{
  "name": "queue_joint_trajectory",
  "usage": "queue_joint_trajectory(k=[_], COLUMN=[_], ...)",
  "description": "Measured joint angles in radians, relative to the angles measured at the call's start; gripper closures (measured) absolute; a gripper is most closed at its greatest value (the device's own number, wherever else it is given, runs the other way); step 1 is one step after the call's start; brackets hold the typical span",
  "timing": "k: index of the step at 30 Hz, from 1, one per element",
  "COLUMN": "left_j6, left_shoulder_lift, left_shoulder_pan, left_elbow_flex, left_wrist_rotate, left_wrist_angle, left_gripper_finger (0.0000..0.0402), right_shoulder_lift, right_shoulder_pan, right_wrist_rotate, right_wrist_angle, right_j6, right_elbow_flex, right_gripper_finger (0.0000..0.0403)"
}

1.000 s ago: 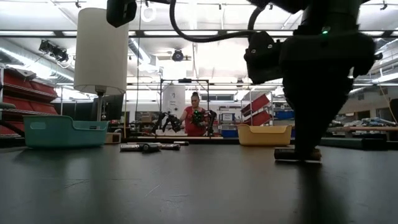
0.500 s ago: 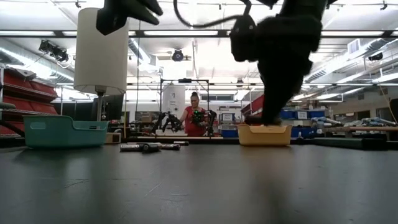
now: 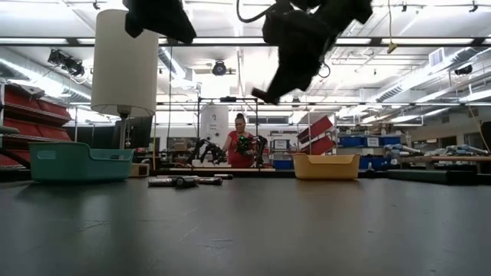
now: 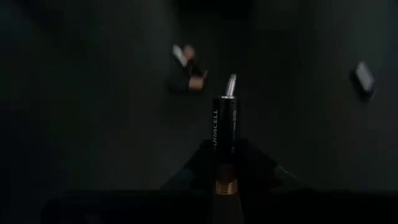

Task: Sort batteries
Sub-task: Put the black battery into the yellow bin

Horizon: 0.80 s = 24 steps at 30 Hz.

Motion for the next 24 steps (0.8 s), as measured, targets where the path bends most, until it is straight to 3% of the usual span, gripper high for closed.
queue_joint_trajectory(k=[7,13,17,24], left_j6=[-0.102,-0.045,0.063,0.15], left_shoulder_lift=[0.0,-0.005,-0.013,-0.013], left_shoulder_pan=[0.082,0.139,0.18,0.265], left_elbow_flex=[0.0,0.0,0.0,0.0], left_wrist_rotate=[-0.047,-0.202,-0.284,-0.168], left_wrist_angle=[0.064,0.336,0.527,0.731], left_gripper_finger=[0.0312,0.0316,0.0313,0.0256], right_shoulder_lift=[-0.005,-0.006,-0.006,-0.006], right_shoulder_pan=[-0.159,-0.232,-0.256,-0.293], right_wrist_rotate=[-0.293,-0.485,-0.527,-0.59], right_wrist_angle=[0.198,0.412,0.509,0.643], right_j6=[-0.169,-0.104,-0.07,0.033], right_elbow_flex=[0.0,0.001,0.001,0.001], right_gripper_finger=[0.0356,0.0355,0.0355,0.0355])
